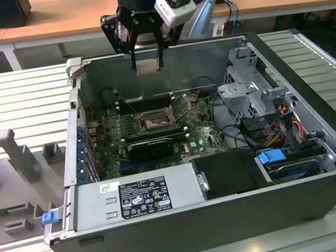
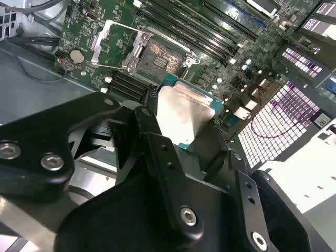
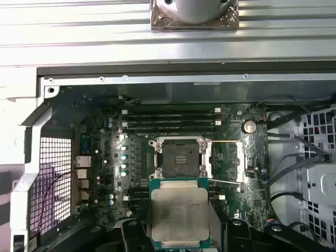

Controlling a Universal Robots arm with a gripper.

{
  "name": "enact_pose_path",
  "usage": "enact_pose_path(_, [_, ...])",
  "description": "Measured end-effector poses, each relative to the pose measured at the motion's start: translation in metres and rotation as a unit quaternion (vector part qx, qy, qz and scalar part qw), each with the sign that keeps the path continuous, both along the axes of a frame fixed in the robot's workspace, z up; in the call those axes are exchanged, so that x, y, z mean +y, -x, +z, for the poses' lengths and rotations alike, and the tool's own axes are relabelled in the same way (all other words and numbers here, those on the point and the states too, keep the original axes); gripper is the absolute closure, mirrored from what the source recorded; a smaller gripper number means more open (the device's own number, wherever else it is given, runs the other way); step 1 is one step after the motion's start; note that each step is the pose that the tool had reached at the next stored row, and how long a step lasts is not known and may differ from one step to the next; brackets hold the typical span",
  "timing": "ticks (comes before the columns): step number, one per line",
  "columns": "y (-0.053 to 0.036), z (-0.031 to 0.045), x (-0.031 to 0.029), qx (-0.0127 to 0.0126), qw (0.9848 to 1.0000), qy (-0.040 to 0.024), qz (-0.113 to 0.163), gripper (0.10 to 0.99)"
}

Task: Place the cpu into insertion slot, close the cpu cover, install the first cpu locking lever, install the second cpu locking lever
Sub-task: 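Place the cpu into insertion slot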

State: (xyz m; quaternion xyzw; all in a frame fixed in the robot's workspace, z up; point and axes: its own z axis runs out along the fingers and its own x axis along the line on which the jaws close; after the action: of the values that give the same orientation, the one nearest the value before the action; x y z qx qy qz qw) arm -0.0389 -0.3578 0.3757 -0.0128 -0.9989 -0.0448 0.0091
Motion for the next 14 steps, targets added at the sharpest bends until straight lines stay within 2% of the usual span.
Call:
enact_pose_path(1, [0.0000, 0.0000, 0.0000, 0.0000, 1.0000, 0.0000, -0.001, 0.561])
enact_pose_path(5, [0.0000, -0.0007, 0.0000, 0.0001, 0.9994, 0.0001, -0.035, 0.561])
enact_pose_path(10, [-0.0001, -0.0036, 0.0000, 0.0014, 0.9992, 0.0009, -0.039, 0.561])
enact_pose_path(14, [-0.0001, -0.0041, 0.0000, 0.0013, 0.9971, 0.0010, -0.076, 0.561])
